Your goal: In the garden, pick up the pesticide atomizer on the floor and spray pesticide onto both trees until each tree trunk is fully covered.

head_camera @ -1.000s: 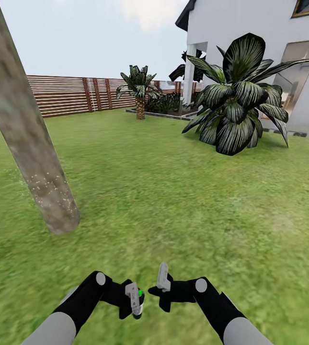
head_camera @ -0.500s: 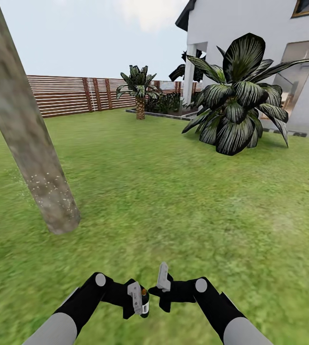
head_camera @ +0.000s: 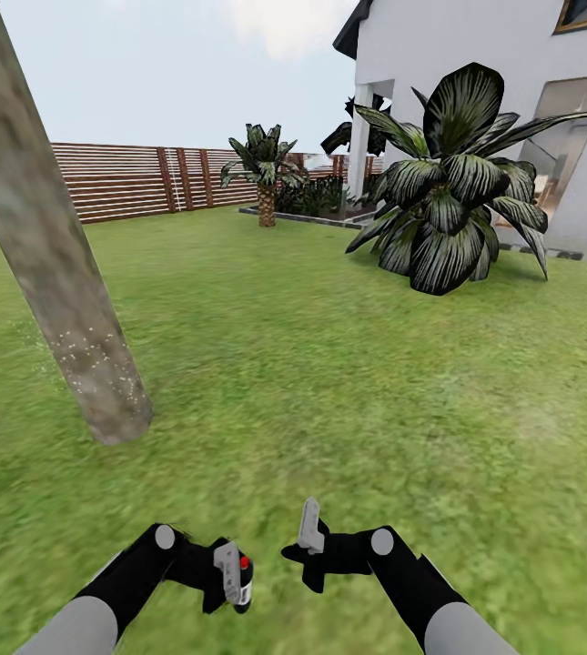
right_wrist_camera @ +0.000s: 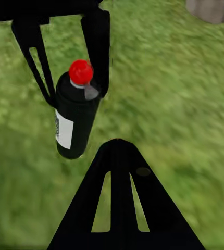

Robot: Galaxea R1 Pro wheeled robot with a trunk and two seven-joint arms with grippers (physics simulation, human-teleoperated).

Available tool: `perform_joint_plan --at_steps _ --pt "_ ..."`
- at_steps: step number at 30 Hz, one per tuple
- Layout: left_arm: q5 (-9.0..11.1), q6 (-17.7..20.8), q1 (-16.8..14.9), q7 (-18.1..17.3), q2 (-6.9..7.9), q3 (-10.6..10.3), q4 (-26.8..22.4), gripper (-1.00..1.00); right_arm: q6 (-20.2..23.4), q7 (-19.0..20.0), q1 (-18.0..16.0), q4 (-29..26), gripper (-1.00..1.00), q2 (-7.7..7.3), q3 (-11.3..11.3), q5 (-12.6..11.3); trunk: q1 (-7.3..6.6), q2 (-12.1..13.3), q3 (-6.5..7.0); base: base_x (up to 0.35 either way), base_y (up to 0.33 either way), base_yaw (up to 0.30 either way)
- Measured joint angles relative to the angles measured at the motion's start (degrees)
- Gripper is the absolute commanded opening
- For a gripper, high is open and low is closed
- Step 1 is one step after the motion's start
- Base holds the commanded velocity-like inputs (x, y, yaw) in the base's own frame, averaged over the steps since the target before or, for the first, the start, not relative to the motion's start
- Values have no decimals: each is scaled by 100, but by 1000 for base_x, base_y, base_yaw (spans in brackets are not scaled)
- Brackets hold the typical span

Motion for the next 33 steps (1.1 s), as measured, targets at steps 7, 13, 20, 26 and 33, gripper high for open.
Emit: perform_joint_plan --at_steps 7,13,20,26,33 --pt "-10 -16 69 5 883 6 2 -100 0 -4 0 7 -100 -36 -17 17 0 0 0 0 0 0" --pt "472 -16 90 2131 1438 1420 567 -100 -7 -1027 18 98 -100 -561 -288 12 0 0 0 0 0 0" --pt "1717 -354 125 4807 1111 3343 1849 -100 -401 -6367 75 2412 100 -711 -2331 -43 0 0 -1 0 0 0" --pt "2518 -963 1056 5376 1051 3395 1877 -100 -1409 -6620 609 2564 100 -881 -2739 -986 0 0 -2 0 0 0" --pt "2937 -1115 1287 5392 890 3386 2037 -100 -1442 -6642 843 2627 100 -818 -2750 -1153 0 0 0 0 0 -36"
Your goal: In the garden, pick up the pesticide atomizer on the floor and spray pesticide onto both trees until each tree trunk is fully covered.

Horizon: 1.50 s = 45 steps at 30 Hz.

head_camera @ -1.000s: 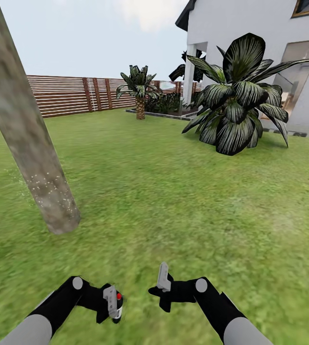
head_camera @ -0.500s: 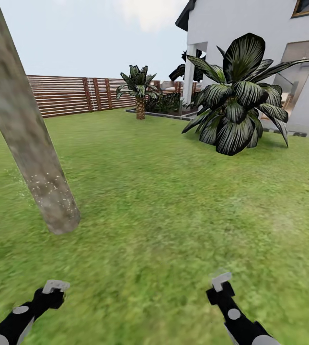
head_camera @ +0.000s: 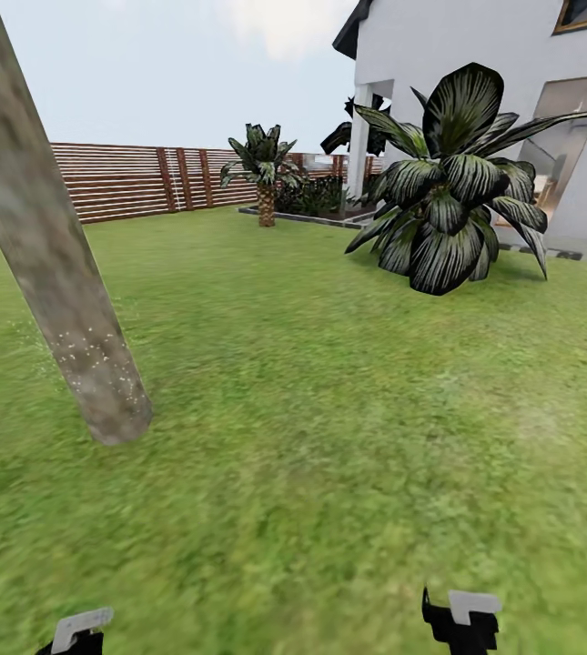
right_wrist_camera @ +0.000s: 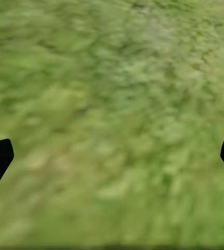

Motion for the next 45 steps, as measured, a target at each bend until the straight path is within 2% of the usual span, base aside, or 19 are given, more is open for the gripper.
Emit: perform_joint_plan --at_steps 1,4,12,15,17,34,45 --pt "108 -8 0 -7 -50 -8 12 -100 -2 -4 3 -1 100 1 -1 -8 0 0 1 0 0 -257" --pt "196 -13 -1 -12 -106 -5 93 -100 2 -8 5 -3 100 1 -5 -12 0 0 2 0 0 -297" --pt "192 -37 -1 -18 -109 -13 115 -100 11 11 5 -5 100 1 -11 -41 3 0 2 -139 40 -300" --pt "198 -78 -1 -20 -108 -11 115 -100 11 28 5 0 100 2 -13 -262 3 0 2 -311 165 -300" --pt "197 -83 -1 -20 -105 -8 111 -100 11 29 5 2 100 2 -12 -305 3 0 2 -315 177 -300" --pt "190 -84 -1 -11 -94 -7 106 -100 12 34 5 3 100 2 -12 -312 2 0 2 -259 222 -300" --pt "189 -82 -1 -11 -94 -5 100 -100 11 32 5 3 100 1 -10 -312 0 0 2 -33 30 -300"
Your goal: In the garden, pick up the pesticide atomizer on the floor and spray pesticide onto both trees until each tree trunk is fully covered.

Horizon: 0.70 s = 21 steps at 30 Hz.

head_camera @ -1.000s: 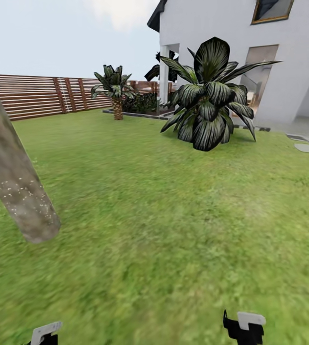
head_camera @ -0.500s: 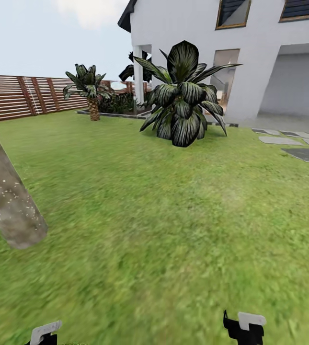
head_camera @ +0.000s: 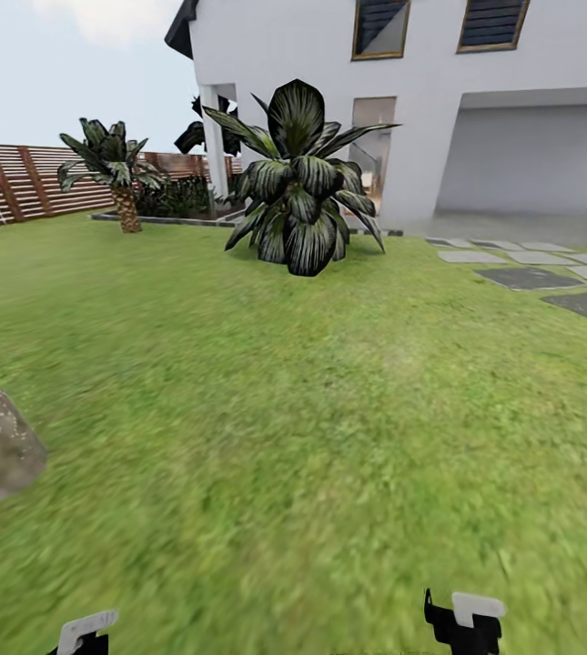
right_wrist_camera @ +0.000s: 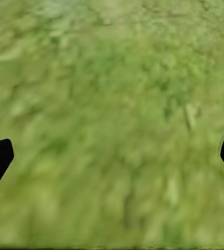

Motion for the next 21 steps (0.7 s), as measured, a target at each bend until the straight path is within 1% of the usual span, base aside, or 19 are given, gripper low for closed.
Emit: perform_joint_plan --at_steps 7,9,12,21 --pt "-8 17 0 33 -8 6 -20 -100 0 -4 0 0 100 0 0 0 0 0 0 0 0 -300" --pt "13 16 0 34 6 12 -11 -100 0 -1 0 0 100 0 0 0 0 0 0 0 0 -300" --pt "127 17 0 26 21 14 -3 -100 0 -3 0 0 100 0 0 0 0 0 0 0 0 -300" --pt "127 2 0 -11 0 -17 6 -100 0 -2 0 0 100 0 0 0 0 0 0 0 0 -300"
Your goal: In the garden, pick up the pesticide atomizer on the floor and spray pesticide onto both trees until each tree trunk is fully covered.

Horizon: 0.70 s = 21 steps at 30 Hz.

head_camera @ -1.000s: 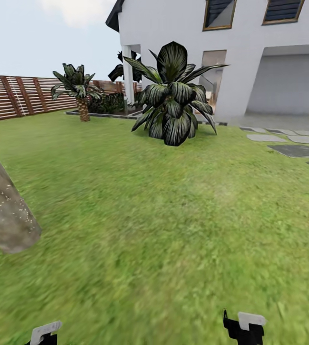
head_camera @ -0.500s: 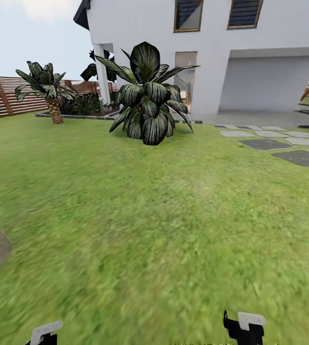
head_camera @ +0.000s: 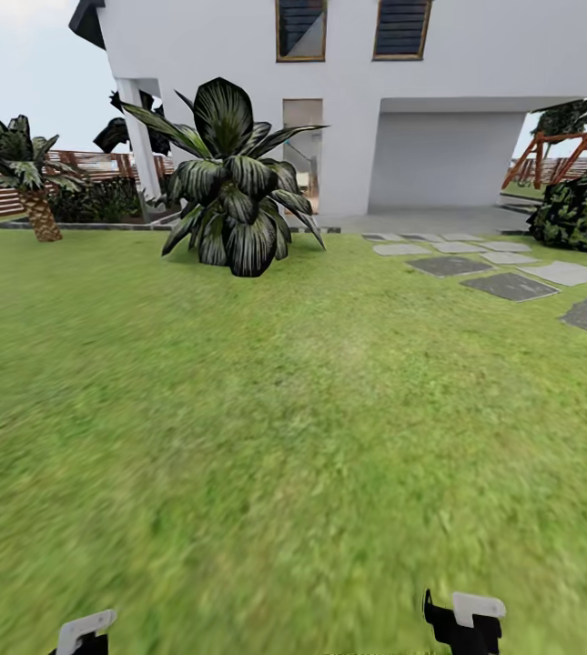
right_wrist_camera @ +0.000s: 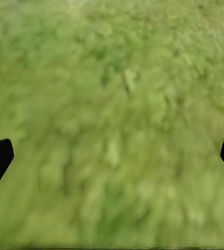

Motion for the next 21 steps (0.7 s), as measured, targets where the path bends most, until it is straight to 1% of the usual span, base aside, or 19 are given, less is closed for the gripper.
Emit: perform_joint_plan --at_steps 4,21 --pt "8 7 0 -50 -8 5 0 -100 0 1 0 0 100 0 0 0 0 0 0 0 0 -300" --pt "-5 12 0 35 -8 12 2 -100 0 0 0 1 100 3 0 0 0 0 0 0 0 -300"
